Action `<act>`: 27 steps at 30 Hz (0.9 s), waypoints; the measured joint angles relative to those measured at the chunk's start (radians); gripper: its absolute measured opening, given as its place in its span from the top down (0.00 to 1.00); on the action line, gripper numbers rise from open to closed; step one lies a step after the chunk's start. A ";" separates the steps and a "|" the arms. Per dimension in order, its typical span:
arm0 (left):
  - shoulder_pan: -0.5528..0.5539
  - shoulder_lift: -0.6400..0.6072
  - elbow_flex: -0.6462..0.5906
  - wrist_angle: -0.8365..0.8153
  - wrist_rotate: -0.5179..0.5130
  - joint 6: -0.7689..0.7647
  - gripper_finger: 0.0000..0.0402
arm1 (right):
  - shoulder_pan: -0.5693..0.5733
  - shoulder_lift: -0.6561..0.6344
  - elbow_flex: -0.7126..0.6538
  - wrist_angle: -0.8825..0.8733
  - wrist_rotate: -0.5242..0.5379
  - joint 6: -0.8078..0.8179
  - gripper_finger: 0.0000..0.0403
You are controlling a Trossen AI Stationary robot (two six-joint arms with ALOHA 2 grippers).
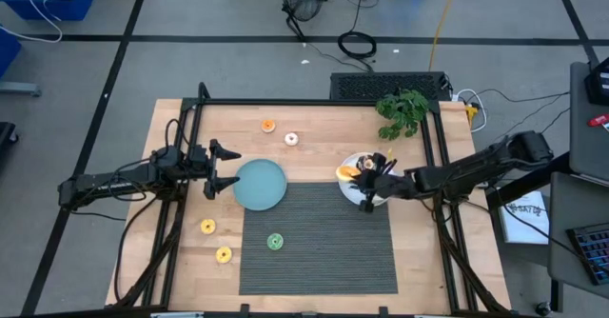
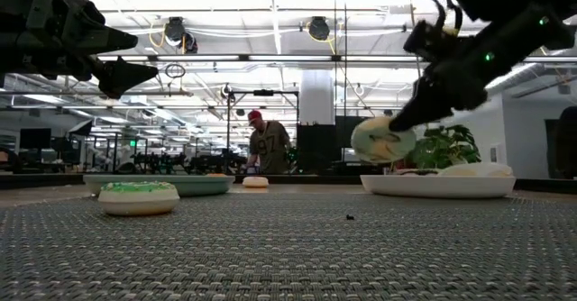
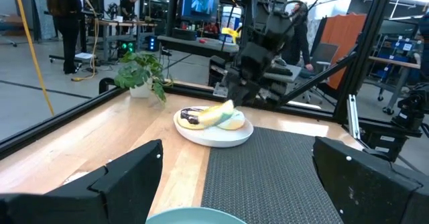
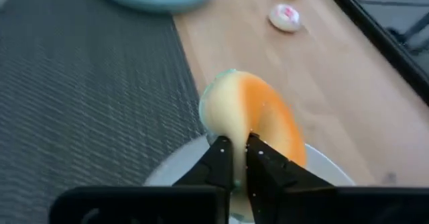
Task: Pick & Place donuts
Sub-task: Put the large blue donut on the white plate
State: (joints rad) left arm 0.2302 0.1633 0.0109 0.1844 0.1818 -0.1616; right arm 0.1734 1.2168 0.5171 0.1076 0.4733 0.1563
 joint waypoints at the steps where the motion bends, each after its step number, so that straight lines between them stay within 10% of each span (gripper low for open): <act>1: 0.000 0.000 0.000 0.000 0.000 0.000 0.06 | 0.000 -0.014 0.000 0.012 -0.032 0.013 0.96; 15: 0.000 0.000 0.000 0.000 0.000 0.000 0.06 | 0.002 -0.057 0.001 0.334 -0.665 0.326 0.97; 27: -0.001 0.000 0.000 0.103 0.005 -0.018 0.06 | 0.000 -0.057 0.001 0.504 -0.822 0.530 0.97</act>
State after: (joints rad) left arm 0.2291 0.1635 0.0109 0.2878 0.1870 -0.1800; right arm 0.1730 1.1597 0.5182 0.6114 -0.3491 0.6865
